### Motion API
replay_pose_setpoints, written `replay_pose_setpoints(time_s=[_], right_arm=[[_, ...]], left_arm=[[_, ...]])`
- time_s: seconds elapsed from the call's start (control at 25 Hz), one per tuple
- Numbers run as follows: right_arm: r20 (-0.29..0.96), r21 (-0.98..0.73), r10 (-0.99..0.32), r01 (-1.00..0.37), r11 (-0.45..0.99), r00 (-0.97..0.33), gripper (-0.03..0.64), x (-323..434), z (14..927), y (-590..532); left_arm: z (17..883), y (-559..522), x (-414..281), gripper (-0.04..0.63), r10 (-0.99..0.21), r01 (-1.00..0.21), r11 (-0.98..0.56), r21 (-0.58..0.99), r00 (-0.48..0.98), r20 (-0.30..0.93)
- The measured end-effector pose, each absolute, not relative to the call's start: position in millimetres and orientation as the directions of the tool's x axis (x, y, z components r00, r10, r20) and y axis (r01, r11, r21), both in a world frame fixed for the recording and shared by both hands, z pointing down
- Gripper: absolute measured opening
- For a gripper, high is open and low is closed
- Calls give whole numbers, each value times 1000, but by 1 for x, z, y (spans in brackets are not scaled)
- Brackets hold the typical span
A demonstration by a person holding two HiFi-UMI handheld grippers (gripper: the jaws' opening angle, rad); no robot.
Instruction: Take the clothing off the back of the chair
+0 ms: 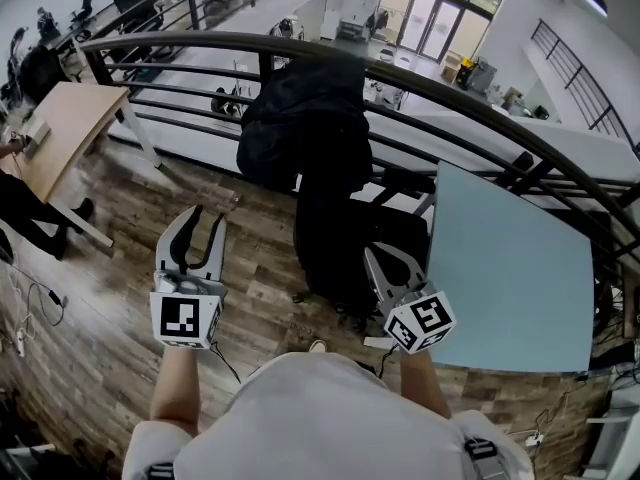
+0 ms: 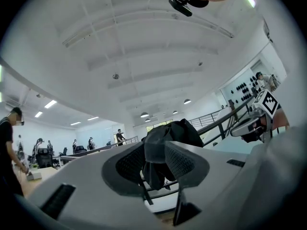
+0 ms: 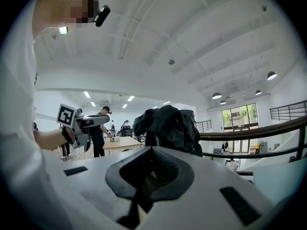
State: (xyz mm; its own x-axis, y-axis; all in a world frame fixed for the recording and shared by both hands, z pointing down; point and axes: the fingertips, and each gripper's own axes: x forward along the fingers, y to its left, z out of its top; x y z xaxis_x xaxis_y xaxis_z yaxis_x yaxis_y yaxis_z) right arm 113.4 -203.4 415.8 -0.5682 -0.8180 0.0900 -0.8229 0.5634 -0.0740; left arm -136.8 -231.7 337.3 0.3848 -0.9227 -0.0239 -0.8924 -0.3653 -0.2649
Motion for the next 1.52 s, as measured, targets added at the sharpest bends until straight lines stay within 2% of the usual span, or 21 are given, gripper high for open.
replay_pose_setpoints(time_s=[0.12,0.32,0.6,0.76,1.04,1.52], right_arm=[[92,-77,-827,-832,550,-555,20,117,416,-204],[92,-77,-834,-839,539,-544,20,125,416,-202],[104,-76,-842,-848,524,-529,20,131,419,-200],[111,-76,-850,-857,510,-516,20,136,420,-199],[103,-81,-868,-874,479,-485,20,143,421,-199],[125,-94,-889,-898,431,-440,20,162,430,-207]], left_arm=[[336,-249,-125,171,-909,-853,-396,-340,417,13],[341,-278,-95,332,-872,-709,-457,-537,476,114],[362,-323,-72,446,-863,-503,-458,-733,450,231],[374,-345,-54,521,-862,-400,-464,-790,408,300],[387,-387,-40,563,-902,-292,-388,-874,315,295],[396,-451,-30,591,-817,-99,-526,-845,336,469]])
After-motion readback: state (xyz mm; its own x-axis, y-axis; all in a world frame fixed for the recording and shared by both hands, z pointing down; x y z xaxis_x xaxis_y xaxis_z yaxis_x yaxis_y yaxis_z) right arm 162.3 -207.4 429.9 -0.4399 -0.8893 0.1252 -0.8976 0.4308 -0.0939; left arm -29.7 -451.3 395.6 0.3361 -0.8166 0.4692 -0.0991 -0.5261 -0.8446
